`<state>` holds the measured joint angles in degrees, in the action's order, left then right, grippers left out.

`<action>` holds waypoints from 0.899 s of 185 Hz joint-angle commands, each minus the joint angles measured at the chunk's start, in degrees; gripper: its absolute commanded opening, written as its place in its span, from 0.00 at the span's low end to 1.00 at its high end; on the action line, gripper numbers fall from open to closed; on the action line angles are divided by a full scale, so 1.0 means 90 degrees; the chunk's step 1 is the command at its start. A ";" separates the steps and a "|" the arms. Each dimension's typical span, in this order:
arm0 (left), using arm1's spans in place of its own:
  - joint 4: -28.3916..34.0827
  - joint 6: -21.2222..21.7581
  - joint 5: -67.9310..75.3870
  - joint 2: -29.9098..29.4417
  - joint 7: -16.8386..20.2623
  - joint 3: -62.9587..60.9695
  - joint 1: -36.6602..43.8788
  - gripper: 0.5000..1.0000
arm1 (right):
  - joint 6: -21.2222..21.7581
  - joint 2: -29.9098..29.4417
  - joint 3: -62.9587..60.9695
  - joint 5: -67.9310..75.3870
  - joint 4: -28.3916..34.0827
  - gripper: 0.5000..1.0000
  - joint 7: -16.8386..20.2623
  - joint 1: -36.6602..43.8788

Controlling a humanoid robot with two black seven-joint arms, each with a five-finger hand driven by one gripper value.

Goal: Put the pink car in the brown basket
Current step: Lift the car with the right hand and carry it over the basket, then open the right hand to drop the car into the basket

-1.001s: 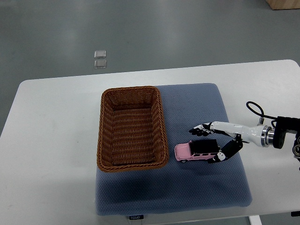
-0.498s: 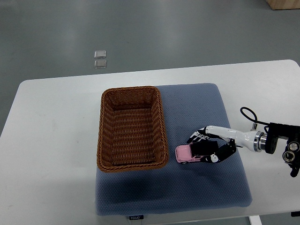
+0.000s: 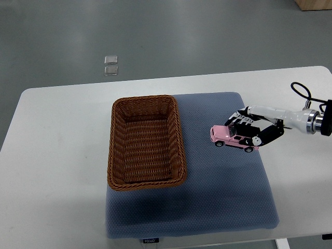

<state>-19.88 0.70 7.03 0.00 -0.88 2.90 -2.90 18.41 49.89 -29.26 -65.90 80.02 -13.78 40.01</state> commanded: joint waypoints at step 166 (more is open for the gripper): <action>-0.0037 0.0039 0.0000 0.0000 0.0001 0.0000 0.0000 1.00 | -0.0043 -0.3843 0.1669 0.0496 -0.2466 0.00 0.0017 0.2478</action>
<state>-20.22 1.15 7.03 0.00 -0.88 2.89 -2.90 18.35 19.20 -15.11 -61.33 60.40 -13.64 61.76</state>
